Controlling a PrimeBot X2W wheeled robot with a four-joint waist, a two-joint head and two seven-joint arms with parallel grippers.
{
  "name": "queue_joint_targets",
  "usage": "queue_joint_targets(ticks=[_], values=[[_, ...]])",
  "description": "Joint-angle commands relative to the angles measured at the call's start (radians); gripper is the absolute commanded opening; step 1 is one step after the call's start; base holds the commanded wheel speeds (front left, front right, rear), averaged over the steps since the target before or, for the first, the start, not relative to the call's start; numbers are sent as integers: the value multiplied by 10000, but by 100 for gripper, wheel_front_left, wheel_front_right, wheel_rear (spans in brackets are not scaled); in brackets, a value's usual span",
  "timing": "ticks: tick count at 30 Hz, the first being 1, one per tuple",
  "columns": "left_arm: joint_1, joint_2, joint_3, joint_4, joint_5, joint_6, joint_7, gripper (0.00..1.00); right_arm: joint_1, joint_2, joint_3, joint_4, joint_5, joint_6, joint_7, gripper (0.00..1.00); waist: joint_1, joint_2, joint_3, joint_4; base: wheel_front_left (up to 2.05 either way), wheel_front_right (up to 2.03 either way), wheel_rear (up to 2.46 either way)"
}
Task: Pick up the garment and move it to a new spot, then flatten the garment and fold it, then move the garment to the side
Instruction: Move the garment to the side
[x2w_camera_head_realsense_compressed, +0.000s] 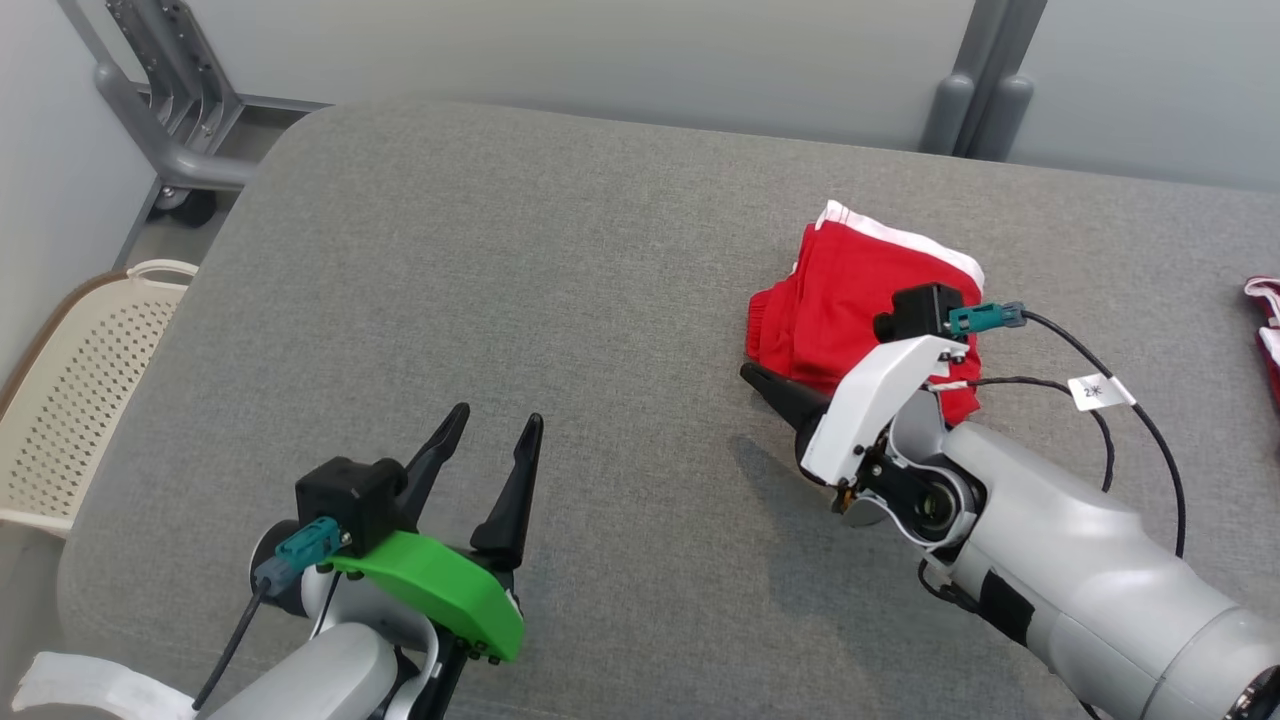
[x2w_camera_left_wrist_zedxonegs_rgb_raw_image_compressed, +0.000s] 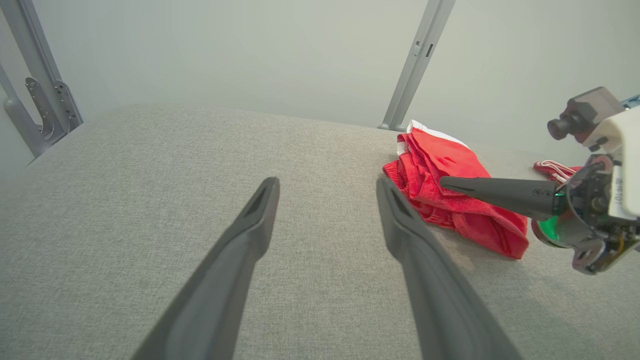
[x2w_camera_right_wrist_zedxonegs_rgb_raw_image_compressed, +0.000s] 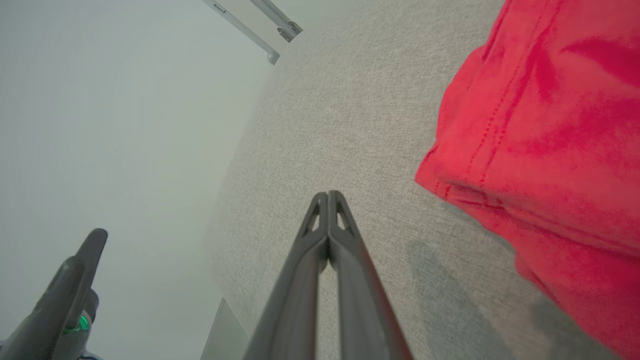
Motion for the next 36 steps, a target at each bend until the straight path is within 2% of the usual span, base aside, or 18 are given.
queue_joint_targets(ticks=[1,5,6,7,8,9,18,24,31,36], values=[[173,74,24,-47,-94,61,18,100,46,-190,-10,-118,-81,4,-89,0,0,0,-116,-138,0,0,0],[246,121,31,-95,-100,103,15,100,86,-616,-40,-174,-170,4,-274,0,0,0,-250,-375,0,0,0],[261,122,27,-105,-103,114,15,100,75,-709,-42,-123,-210,4,-325,28,0,0,-274,-428,0,0,0],[268,119,19,-114,-105,121,20,100,53,-793,-56,-79,-249,4,-384,49,0,0,-294,-473,0,0,0],[270,113,17,-119,-110,120,20,100,45,-843,-94,-71,-215,4,-428,88,0,0,-312,-514,0,0,0],[273,106,13,-125,-115,129,21,100,34,-921,-129,-54,-211,4,-504,100,0,0,-324,-544,0,0,0],[440,145,40,-157,-162,196,-7,100,105,-1667,-204,-10,-601,4,-1242,100,0,0,-455,-770,0,0,0],[483,138,67,-202,-141,219,-28,100,180,-1834,-267,274,-690,4,-1461,100,0,0,-435,-904,0,0,0],[399,192,37,-232,-72,159,-9,100,53,-1949,-412,855,-570,2,-1367,100,0,0,-296,-927,0,0,0],[334,231,63,-264,-61,173,2,100,-255,-1918,-387,1482,-416,4,-674,100,0,0,-141,-885,0,0,0]])
